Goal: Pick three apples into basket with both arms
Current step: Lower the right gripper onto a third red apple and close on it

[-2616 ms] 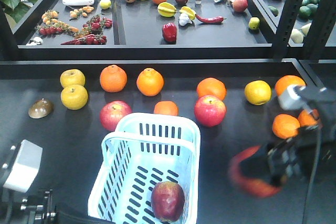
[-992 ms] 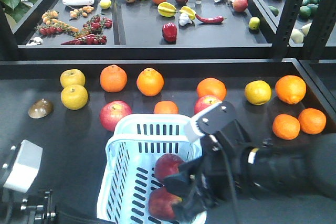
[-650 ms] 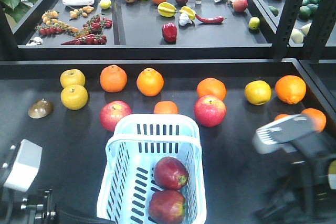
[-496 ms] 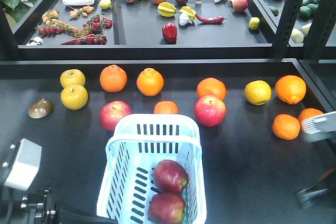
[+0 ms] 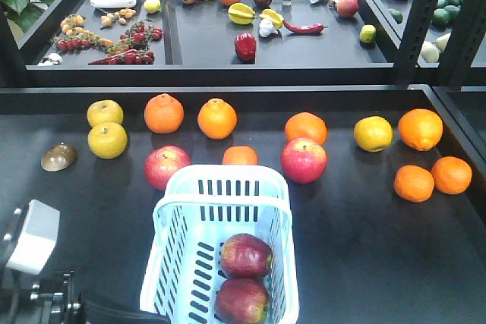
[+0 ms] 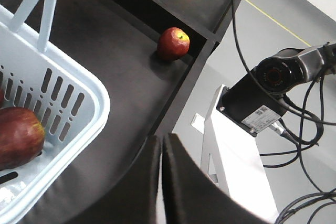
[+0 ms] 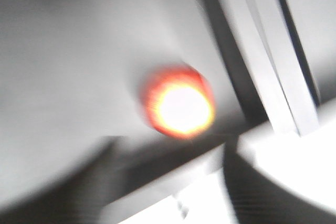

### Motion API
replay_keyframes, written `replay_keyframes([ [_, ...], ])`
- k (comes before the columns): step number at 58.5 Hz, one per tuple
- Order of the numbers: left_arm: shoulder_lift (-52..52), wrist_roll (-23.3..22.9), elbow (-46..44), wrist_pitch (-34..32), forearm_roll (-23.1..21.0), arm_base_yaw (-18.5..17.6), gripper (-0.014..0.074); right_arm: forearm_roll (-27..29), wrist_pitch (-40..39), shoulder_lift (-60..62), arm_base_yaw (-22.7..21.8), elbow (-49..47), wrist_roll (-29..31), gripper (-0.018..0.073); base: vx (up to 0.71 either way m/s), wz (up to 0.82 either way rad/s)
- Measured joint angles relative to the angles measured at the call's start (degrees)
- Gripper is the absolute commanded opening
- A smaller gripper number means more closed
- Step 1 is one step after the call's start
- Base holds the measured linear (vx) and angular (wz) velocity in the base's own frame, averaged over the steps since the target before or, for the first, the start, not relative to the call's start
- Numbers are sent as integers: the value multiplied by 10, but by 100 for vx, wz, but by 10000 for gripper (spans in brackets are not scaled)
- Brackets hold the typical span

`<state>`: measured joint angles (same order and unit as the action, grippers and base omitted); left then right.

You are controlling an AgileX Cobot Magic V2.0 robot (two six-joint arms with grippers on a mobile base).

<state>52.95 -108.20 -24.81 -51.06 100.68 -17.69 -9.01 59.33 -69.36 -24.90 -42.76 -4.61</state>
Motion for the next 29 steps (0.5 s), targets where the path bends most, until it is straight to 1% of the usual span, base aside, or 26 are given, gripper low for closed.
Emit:
replay_keyframes([
  [4, 0, 0, 0, 0, 0, 0, -6, 6, -1, -28, -20, 0, 0, 685, 0, 0],
  [8, 0, 0, 0, 0, 0, 0, -6, 8, -1, -52, -27, 0, 0, 692, 0, 0],
  [19, 0, 0, 0, 0, 0, 0, -6, 10, -18, -109, -29, 0, 1, 664, 0, 0],
  [29, 0, 0, 0, 0, 0, 0, -6, 1, -37, -156, -29, -1, 1, 634, 0, 0],
])
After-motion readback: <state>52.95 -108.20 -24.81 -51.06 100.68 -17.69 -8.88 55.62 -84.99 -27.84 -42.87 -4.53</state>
